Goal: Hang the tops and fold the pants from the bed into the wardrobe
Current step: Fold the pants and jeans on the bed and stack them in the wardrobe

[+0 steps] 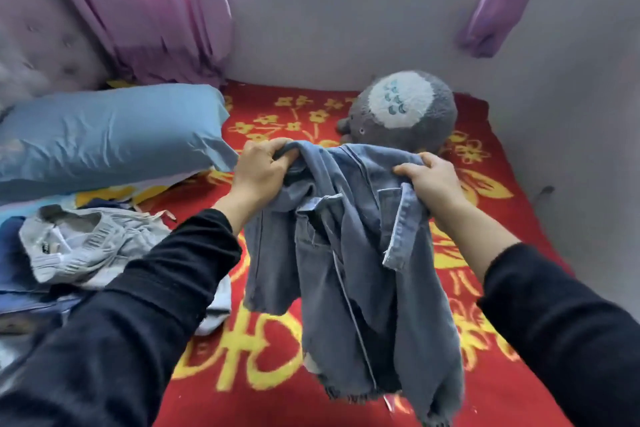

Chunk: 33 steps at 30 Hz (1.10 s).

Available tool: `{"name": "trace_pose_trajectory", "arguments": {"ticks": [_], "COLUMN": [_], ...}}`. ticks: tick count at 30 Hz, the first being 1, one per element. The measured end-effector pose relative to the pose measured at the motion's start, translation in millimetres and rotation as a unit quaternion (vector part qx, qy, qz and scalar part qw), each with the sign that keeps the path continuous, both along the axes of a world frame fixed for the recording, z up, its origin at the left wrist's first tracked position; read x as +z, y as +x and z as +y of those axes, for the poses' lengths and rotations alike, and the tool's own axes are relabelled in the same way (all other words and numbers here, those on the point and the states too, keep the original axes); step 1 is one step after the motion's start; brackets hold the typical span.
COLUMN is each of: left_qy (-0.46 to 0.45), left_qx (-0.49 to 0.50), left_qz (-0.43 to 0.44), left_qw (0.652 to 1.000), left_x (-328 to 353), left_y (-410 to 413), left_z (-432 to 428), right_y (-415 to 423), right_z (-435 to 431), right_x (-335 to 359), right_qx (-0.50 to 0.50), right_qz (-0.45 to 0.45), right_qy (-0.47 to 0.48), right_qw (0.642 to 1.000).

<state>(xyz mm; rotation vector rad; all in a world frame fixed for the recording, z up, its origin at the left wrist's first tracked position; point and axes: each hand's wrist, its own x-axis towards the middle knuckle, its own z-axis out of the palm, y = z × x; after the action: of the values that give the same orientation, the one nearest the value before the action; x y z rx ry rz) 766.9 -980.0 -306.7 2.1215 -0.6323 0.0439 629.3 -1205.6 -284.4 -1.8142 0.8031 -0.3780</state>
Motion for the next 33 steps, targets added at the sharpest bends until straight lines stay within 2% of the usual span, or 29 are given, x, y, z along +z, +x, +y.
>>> {"name": "trace_pose_trajectory", "arguments": {"ticks": [2,4,7,9,12,15,17,19,20,21,23,25,29,33], "left_qy": [0.009,0.006,0.074,0.123,0.201,0.238,0.282,0.340,0.358,0.369,0.425,0.466,0.436,0.364], "left_qx": [0.051,0.103,0.031,-0.008,0.020,0.016,0.008,0.035,0.052,0.057,0.018,-0.003,0.035,-0.003], "left_qz": [0.032,0.096,0.190,0.219,0.257,0.275,0.266,0.246,0.248,0.257,0.266,0.229,0.161,0.152], "left_qw": [0.998,0.990,0.979,0.968,0.945,0.931,0.922,0.907,0.898,0.891,0.865,0.854,0.885,0.919], "left_x": [-43,-87,-163,-217,-281,-312,-327,-343,-351,-360,-384,-401,-413,-385], "left_y": [2,-7,-47,-85,-149,-208,-243,-276,-292,-305,-328,-340,-336,-323], "left_z": [-28,-56,-88,-94,-84,-72,-67,-65,-65,-65,-65,-66,-61,-51], "right_y": [-13,-24,-47,-68,-109,-153,-182,-211,-225,-238,-257,-269,-274,-270], "right_z": [-26,-48,-67,-72,-71,-64,-59,-54,-52,-51,-55,-62,-83,-103], "right_x": [-47,-99,-177,-221,-272,-308,-330,-351,-363,-374,-396,-414,-428,-407], "right_qx": [-0.037,-0.023,0.037,0.074,0.119,0.156,0.205,0.273,0.295,0.305,0.303,0.309,0.339,0.306], "right_qz": [0.032,0.072,0.170,0.242,0.340,0.391,0.446,0.496,0.502,0.496,0.464,0.425,0.360,0.304], "right_qy": [-0.057,-0.080,-0.085,-0.112,-0.150,-0.144,-0.172,-0.260,-0.311,-0.347,-0.384,-0.420,-0.486,-0.521], "right_qw": [0.997,0.994,0.981,0.961,0.921,0.895,0.854,0.782,0.751,0.735,0.739,0.740,0.721,0.737]}}
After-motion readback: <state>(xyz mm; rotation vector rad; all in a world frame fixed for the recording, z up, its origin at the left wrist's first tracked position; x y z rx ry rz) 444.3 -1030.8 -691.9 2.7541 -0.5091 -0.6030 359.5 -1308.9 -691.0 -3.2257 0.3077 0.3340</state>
